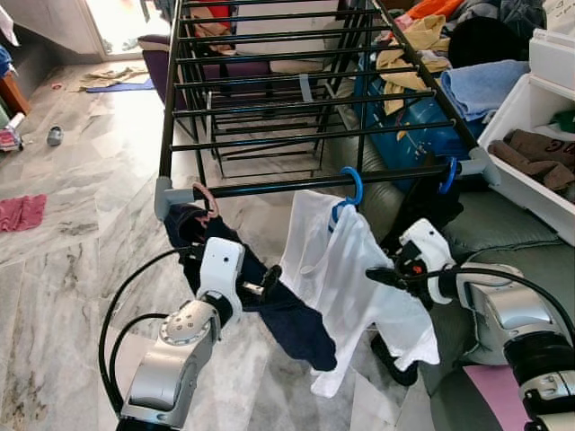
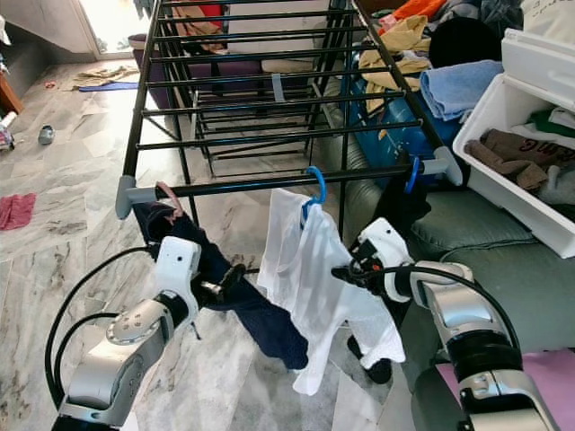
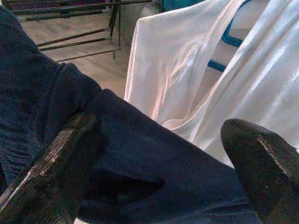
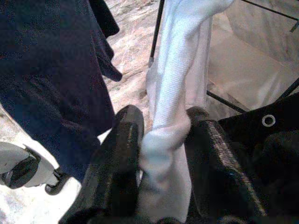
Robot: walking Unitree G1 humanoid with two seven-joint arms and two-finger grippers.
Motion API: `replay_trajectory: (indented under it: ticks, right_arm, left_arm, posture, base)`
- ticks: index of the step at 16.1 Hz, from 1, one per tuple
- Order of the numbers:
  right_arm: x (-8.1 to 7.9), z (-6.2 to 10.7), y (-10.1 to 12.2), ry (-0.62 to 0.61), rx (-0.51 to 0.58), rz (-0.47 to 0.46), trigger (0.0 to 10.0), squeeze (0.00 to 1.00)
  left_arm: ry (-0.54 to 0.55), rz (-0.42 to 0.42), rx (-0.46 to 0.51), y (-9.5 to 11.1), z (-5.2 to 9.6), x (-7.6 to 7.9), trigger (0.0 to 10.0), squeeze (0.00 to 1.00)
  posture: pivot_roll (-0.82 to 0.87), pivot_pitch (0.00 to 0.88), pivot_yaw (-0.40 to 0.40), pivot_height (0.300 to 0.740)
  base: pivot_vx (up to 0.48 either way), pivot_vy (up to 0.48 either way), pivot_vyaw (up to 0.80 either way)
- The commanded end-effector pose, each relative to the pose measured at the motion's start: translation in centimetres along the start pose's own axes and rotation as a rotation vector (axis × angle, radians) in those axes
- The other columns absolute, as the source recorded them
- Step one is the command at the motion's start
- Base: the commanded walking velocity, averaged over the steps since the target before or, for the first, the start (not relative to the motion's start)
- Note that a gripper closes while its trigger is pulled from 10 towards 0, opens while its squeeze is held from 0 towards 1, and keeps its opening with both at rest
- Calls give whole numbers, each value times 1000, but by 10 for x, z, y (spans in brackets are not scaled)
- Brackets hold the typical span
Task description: Hang hanger
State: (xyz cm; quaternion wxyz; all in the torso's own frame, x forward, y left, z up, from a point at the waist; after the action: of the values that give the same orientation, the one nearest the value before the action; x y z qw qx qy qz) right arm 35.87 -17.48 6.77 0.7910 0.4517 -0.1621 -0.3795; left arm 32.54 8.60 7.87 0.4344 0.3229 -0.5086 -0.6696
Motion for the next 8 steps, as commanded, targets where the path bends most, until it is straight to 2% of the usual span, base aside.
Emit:
replay_trajectory:
  ticks: [1, 8]
  right_arm:
    - [-2, -1, -3, 9, -13, 9, 0, 0]
    - [6, -3, 5, -55, 38, 18, 0, 0]
  left_arm:
    - [-1, -10, -9, 0, -1, 1, 10000, 0]
    - [-6, -14, -15, -1, -3, 2, 10000, 0]
  posture:
    - [-56, 77, -11, 740]
    - [-60, 70, -9, 740]
  base:
    - [0, 0, 0]
    - [0, 0, 0]
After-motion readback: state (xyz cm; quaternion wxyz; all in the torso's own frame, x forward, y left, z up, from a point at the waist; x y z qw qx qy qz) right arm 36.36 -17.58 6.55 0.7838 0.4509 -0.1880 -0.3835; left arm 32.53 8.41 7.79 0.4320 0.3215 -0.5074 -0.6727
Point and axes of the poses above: a point about 5 cm out from each wrist's last joint towards the gripper, its own z axis pointing back from the gripper into the wrist, its own y axis along the axis of the wrist's last joint, x = y × z, the point moved 6 cm from there along -z, pointing out of the wrist towards the gripper, and after that the axes turned 5 degrees about -z, right-handed, at the moved point
